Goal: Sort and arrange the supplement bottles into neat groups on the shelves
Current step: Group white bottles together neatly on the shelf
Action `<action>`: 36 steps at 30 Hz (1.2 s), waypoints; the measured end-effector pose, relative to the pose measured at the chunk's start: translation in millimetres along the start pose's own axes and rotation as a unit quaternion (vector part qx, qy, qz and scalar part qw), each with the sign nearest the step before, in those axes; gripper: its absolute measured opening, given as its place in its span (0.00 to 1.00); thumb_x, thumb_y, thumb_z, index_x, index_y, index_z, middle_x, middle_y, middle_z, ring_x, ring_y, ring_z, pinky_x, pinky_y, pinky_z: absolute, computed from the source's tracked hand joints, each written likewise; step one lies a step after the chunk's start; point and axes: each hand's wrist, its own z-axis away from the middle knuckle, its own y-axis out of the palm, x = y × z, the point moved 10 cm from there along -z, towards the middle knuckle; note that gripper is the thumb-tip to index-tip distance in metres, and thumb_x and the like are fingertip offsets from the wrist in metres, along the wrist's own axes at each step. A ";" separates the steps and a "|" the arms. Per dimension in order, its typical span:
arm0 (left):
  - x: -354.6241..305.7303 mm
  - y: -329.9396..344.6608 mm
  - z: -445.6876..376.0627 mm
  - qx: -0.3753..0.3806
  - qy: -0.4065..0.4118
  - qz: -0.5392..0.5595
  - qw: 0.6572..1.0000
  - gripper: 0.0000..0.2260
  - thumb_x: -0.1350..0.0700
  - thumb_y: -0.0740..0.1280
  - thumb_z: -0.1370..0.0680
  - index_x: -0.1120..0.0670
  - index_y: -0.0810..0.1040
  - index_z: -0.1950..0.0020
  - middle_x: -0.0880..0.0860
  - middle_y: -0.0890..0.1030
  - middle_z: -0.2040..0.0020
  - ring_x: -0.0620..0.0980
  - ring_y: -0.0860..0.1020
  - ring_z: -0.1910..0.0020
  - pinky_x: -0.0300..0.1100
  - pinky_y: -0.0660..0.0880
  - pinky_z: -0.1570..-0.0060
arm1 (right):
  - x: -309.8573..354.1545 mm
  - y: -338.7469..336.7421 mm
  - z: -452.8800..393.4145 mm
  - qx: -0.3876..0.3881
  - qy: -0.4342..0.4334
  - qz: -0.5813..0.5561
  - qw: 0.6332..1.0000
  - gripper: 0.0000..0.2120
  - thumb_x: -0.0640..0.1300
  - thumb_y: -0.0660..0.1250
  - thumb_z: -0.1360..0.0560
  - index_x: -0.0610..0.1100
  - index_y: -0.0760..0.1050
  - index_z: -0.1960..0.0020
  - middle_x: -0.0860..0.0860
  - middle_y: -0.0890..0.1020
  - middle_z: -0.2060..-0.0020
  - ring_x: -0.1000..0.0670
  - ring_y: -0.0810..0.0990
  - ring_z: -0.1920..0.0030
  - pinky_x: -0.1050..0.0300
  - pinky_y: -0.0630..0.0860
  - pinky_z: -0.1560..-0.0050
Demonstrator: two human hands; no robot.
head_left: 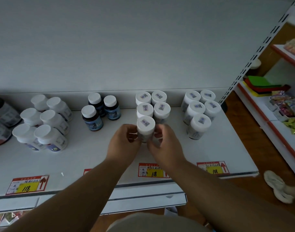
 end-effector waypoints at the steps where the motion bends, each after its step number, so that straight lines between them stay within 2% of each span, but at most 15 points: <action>1: -1.9 0.0 -0.5 -0.001 0.003 0.002 1.000 0.10 0.55 0.73 0.25 0.45 0.77 0.47 0.40 0.82 0.53 0.37 0.80 0.53 0.36 0.75 0.54 | 0.0 1.2 -0.4 -0.004 0.000 0.001 1.000 0.17 0.50 0.71 0.26 0.52 0.70 0.41 0.54 0.77 0.47 0.55 0.76 0.47 0.60 0.73 0.50; 6: -5.7 2.8 -5.1 0.003 0.014 -0.010 1.000 0.10 0.52 0.74 0.25 0.46 0.78 0.46 0.42 0.83 0.54 0.39 0.81 0.54 0.40 0.77 0.52 | -0.8 -6.4 -6.1 -0.033 -0.004 0.019 0.999 0.13 0.49 0.71 0.25 0.49 0.71 0.45 0.52 0.78 0.49 0.53 0.77 0.49 0.58 0.74 0.52; 18: -4.0 -0.8 -6.9 0.009 0.035 -0.023 0.999 0.14 0.52 0.73 0.25 0.47 0.76 0.41 0.43 0.81 0.48 0.42 0.80 0.50 0.41 0.77 0.47 | -0.4 -6.7 -4.8 -0.052 0.010 0.024 0.998 0.17 0.52 0.73 0.28 0.49 0.69 0.46 0.52 0.77 0.51 0.52 0.77 0.52 0.55 0.76 0.53; 26: 9.6 -15.9 26.1 0.012 0.047 -0.033 0.998 0.15 0.56 0.72 0.24 0.48 0.75 0.39 0.43 0.80 0.47 0.41 0.78 0.49 0.34 0.73 0.49 | 9.4 -12.6 30.0 -0.067 0.012 0.019 0.998 0.17 0.46 0.74 0.28 0.48 0.69 0.46 0.52 0.76 0.52 0.55 0.76 0.54 0.59 0.75 0.54; 29: 12.0 -29.7 46.4 -0.022 0.051 -0.035 0.998 0.14 0.56 0.73 0.24 0.47 0.76 0.40 0.42 0.80 0.48 0.40 0.78 0.50 0.32 0.73 0.50 | 17.2 -4.9 40.8 -0.042 -0.011 -0.002 0.999 0.16 0.46 0.74 0.28 0.49 0.69 0.47 0.53 0.77 0.52 0.58 0.75 0.55 0.67 0.70 0.57; 32: 17.8 -41.2 68.1 -0.065 0.046 -0.023 0.997 0.13 0.56 0.72 0.24 0.47 0.76 0.42 0.41 0.80 0.49 0.37 0.78 0.51 0.23 0.69 0.58 | 20.4 3.9 51.4 -0.026 -0.024 -0.022 0.999 0.15 0.46 0.74 0.28 0.49 0.70 0.47 0.53 0.77 0.53 0.58 0.76 0.55 0.74 0.67 0.61; 34: 21.5 -44.6 79.2 -0.078 0.043 -0.009 0.996 0.13 0.57 0.73 0.24 0.47 0.77 0.42 0.40 0.80 0.50 0.35 0.77 0.52 0.20 0.69 0.60 | 23.9 9.3 59.5 -0.021 -0.029 -0.038 0.999 0.15 0.45 0.74 0.28 0.48 0.71 0.46 0.53 0.77 0.52 0.56 0.76 0.54 0.75 0.69 0.62; 36: 27.9 -48.2 87.8 -0.081 0.034 0.004 0.996 0.13 0.57 0.73 0.25 0.47 0.77 0.42 0.40 0.80 0.50 0.36 0.78 0.52 0.22 0.70 0.58 | 27.0 17.7 70.2 -0.009 -0.026 -0.049 0.998 0.15 0.46 0.74 0.28 0.49 0.71 0.46 0.53 0.77 0.52 0.56 0.77 0.54 0.69 0.75 0.57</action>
